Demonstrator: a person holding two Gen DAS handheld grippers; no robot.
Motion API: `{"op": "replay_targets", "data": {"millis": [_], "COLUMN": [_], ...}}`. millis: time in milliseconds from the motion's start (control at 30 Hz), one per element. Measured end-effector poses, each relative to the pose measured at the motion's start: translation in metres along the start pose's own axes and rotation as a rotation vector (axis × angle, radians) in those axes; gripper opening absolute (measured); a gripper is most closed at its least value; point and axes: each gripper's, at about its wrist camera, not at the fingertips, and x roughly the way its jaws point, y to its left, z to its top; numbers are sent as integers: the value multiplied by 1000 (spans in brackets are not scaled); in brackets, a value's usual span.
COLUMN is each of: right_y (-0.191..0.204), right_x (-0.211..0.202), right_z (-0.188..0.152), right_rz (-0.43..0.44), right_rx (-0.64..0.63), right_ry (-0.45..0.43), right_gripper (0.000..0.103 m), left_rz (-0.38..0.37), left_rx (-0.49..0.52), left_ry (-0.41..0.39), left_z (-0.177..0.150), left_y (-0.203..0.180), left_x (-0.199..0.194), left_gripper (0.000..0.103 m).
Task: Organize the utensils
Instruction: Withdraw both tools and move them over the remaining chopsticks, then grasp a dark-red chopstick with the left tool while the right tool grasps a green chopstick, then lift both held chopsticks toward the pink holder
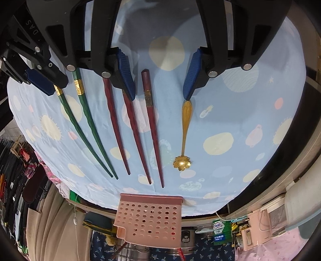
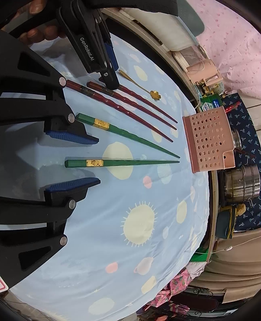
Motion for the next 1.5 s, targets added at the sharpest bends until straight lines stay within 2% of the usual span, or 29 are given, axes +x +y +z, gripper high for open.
{"op": "replay_targets", "data": {"millis": [67,133,367,533,967,1233,1500], "right_y": [0,0,-3,-4,-10,-13,-19], "right_x": [1,2,4,3,-20,-50,-84], "right_z": [1,2,3,3,1,10,36], "right_rz": [0,0,-2,6,18,38,48], "right_rx": [-2,-2,4,7,34,54,70], "right_ry": [-2,-3,-5,1,-31,-93,-193], "right_gripper": [32,31,21,7,7,7,7], "left_rz": [3,-1,-37,-73,-87,-90,-108], "left_rx": [5,13,13,-2,-54,-80,-87], "left_ry": [-2,-3,2,12,-27,-79,-160], "left_z": [1,2,2,0,2,12,38], "left_y": [-2,-3,-4,0,19,31,33], "left_x": [1,2,2,-1,-42,-75,-107], "left_gripper": [44,33,9,7,7,7,7]}}
